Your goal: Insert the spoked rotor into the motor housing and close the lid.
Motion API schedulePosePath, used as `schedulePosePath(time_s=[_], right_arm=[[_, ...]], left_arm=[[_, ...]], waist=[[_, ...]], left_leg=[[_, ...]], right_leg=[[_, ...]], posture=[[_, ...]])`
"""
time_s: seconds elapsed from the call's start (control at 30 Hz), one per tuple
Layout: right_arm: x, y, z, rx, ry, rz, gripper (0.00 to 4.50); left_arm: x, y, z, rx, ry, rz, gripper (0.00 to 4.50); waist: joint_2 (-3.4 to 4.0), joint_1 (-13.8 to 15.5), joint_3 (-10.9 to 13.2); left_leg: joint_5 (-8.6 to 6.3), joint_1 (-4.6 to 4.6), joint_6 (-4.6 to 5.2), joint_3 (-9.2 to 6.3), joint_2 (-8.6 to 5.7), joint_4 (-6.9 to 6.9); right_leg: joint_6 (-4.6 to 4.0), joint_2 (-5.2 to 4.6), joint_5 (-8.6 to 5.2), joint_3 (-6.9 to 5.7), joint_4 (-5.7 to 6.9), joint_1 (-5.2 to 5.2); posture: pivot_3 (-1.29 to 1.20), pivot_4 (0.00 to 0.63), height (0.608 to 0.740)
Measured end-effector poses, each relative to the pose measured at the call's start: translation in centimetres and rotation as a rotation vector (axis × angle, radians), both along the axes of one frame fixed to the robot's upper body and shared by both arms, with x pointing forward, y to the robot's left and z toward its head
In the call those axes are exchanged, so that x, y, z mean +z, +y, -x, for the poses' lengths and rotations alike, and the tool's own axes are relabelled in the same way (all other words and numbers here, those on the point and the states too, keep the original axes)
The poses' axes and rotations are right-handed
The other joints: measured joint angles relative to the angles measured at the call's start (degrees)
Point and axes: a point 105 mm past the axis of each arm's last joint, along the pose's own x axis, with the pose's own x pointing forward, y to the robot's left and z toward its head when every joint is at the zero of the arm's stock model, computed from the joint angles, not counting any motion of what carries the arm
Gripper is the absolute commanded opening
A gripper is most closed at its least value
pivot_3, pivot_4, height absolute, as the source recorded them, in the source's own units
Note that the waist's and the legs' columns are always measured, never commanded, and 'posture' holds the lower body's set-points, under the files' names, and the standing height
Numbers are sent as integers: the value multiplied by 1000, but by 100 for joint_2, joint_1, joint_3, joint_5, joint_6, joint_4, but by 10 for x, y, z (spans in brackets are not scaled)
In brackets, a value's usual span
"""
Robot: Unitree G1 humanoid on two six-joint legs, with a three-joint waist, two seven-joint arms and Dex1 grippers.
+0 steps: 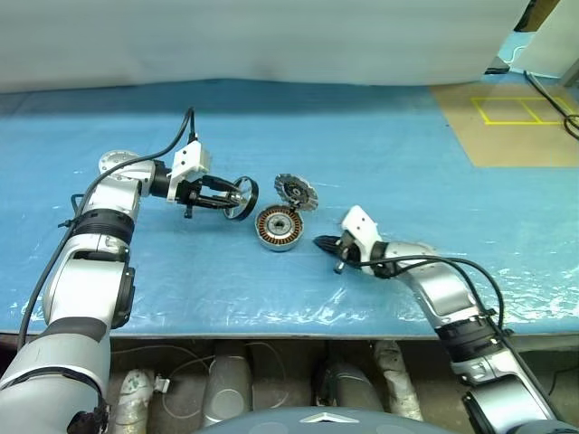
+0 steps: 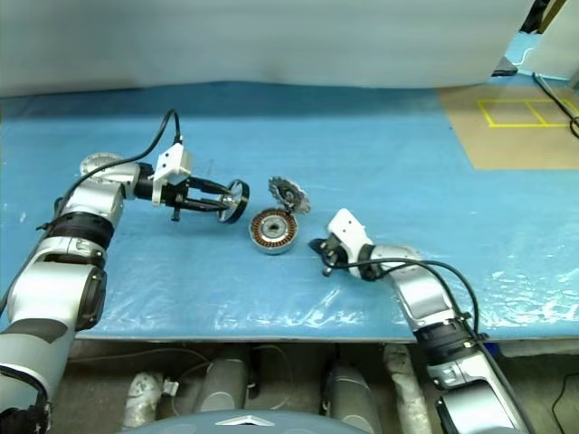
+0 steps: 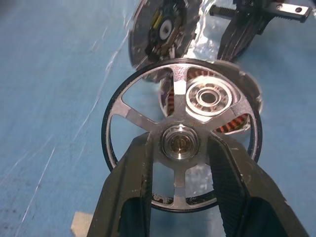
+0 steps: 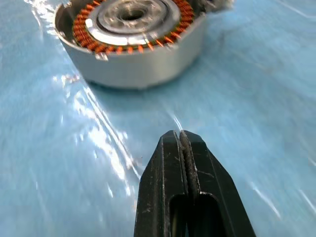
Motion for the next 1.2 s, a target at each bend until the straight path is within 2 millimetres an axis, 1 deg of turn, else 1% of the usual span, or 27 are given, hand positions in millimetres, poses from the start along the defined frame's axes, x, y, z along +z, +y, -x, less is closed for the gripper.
schedulePosePath(time_s=[0.07, 0.13, 0.27, 0.4, 0.6, 0.7, 0.97, 1.1, 1.2], right_arm=[[2, -6, 2, -18, 22, -14, 0], [2, -7, 6, -19, 44, -28, 0], [5, -4, 10, -19, 46, -35, 0], [8, 0, 10, -22, 36, -39, 0], [1, -5, 12, -48, 46, -19, 0], [1, -6, 12, -57, 44, -17, 0], [0, -7, 11, -70, 30, -8, 0], [0, -6, 10, -69, 20, -2, 0], [-1, -6, 10, -73, 18, 0, 0]], left_arm=[[-2, -8, 4, -31, 3, 23, 1320], [-6, -16, 7, -55, 16, 37, 1320], [-13, -29, 9, -77, 35, 54, 1320], [-18, -41, 5, -67, 27, 65, 1320], [-26, -44, 2, -49, 41, 46, 1320], [-27, -46, 2, -66, 25, 23, 1320], [-28, -48, 8, -131, 51, -27, 1320], [-27, -50, 8, -148, 29, -67, 1320], [-25, -53, 3, -138, -23, -106, 1320]], waist=[[1, -4, 0], [0, -8, 0], [1, -15, 0], [0, -15, 0], [0, -15, 0], [1, -13, 0], [1, -13, 0], [1, -14, 0], [1, -13, 0]], left_leg=[[0, 1, 0, 1, 0, 2], [0, -2, 1, 1, 1, 3], [1, -5, 1, 2, 1, 1], [0, -7, 0, 2, 0, 0], [0, -6, 0, 1, -1, -3], [0, -1, 0, 1, -2, -2], [0, 0, 0, 1, -2, 0], [0, 2, 0, 1, -2, -1], [1, 8, 0, 1, -1, 0]], right_leg=[[-2, 0, -1, 1, 0, 0], [-2, 1, -1, 1, -1, 0], [-1, 2, -1, 2, -1, -5], [3, 1, 2, 1, -2, -6], [15, 1, 9, 1, -3, -6], [14, 0, 8, 1, -3, -1], [12, 0, 7, 2, -3, 1], [9, 0, 5, 2, -3, 3], [10, 0, 6, 2, -2, 7]], posture=[[0, 150, 740], [0, 150, 740], [0, 150, 740], [0, 150, 740], [0, 150, 740], [0, 150, 740], [0, 150, 740], [0, 150, 740], [0, 150, 740]])
